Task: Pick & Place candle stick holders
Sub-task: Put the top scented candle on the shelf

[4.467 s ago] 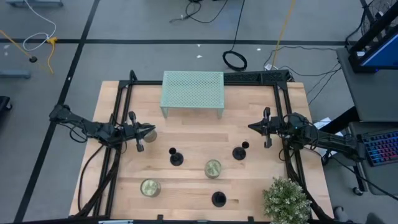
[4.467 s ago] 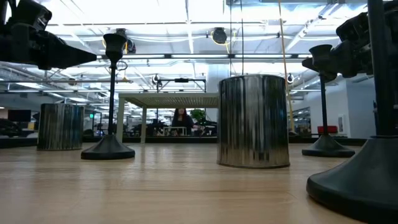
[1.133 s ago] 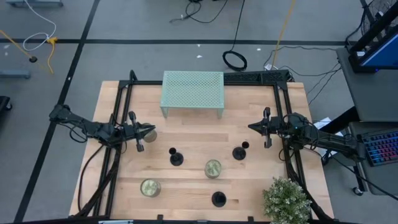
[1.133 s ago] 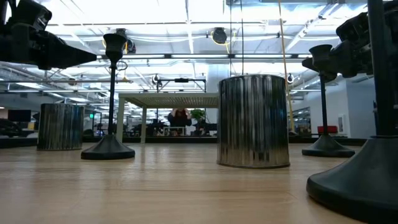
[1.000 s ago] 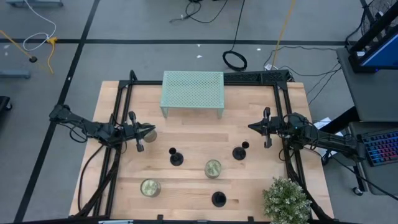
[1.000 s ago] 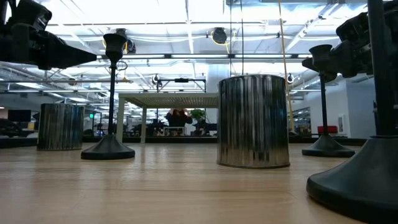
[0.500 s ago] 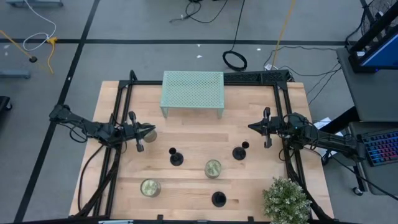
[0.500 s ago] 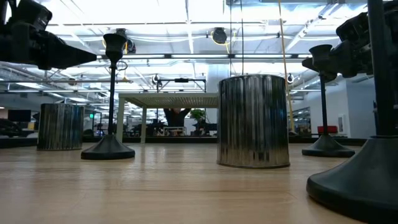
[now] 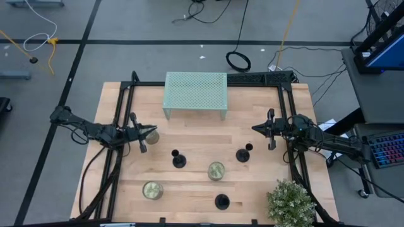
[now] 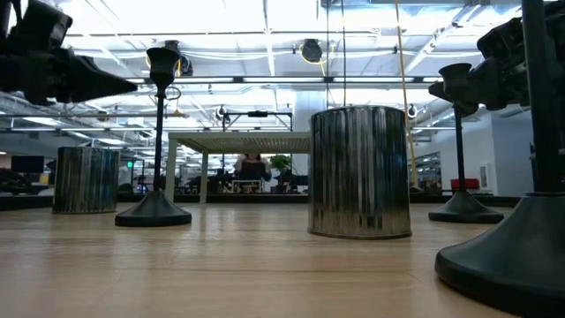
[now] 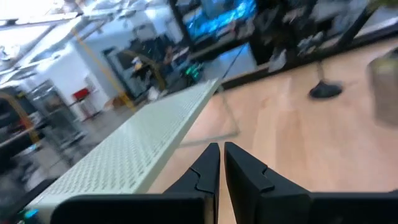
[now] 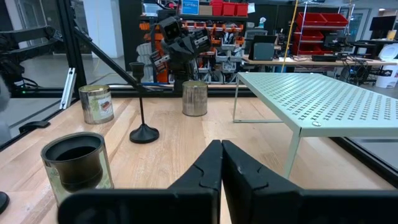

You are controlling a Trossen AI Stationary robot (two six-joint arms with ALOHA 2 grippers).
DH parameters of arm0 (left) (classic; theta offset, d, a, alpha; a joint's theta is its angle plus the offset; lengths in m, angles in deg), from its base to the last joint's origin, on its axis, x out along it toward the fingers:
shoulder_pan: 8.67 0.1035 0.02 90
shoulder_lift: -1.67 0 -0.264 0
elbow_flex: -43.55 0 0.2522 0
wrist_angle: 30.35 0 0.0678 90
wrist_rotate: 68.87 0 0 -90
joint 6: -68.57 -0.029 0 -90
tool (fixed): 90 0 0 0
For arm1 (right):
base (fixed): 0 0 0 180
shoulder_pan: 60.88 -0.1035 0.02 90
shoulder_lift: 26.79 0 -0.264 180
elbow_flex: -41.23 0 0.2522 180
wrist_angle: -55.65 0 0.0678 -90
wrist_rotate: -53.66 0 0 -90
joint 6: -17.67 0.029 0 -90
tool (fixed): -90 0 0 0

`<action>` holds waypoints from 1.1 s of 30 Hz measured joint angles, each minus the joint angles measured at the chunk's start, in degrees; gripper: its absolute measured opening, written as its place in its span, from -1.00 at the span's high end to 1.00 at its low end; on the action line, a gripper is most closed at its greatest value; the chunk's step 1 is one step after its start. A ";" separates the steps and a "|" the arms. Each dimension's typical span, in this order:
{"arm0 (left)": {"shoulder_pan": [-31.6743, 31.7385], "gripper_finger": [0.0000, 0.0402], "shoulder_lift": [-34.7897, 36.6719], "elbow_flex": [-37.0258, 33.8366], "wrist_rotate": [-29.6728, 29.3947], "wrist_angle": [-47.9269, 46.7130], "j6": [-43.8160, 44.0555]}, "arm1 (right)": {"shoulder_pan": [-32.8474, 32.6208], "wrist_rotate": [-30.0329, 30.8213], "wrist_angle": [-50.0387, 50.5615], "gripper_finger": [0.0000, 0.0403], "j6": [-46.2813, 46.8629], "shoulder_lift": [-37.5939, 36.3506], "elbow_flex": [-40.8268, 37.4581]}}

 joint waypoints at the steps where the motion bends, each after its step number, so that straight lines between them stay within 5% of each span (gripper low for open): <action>1: 0.00 0.85 -0.01 0.40 -0.91 -1.61 0.94 | 0.00 -0.01 0.00 1.00 0.00 -0.02 0.00; 9: 0.00 0.84 -0.01 7.30 -1.18 -17.74 16.43 | 0.00 -0.01 0.00 1.00 0.00 -0.01 0.00; 15: 0.00 0.81 -0.73 13.36 8.32 -24.59 18.24 | 0.00 0.00 0.00 1.00 0.00 -0.02 0.00; 28: -1.29 0.05 -11.67 13.59 11.79 -23.58 16.27 | 0.00 0.00 0.00 1.00 0.00 -0.01 0.00; 33: -1.68 -0.09 -14.04 13.59 11.77 -23.62 19.27 | 0.00 -0.01 0.00 1.00 0.00 -0.01 0.00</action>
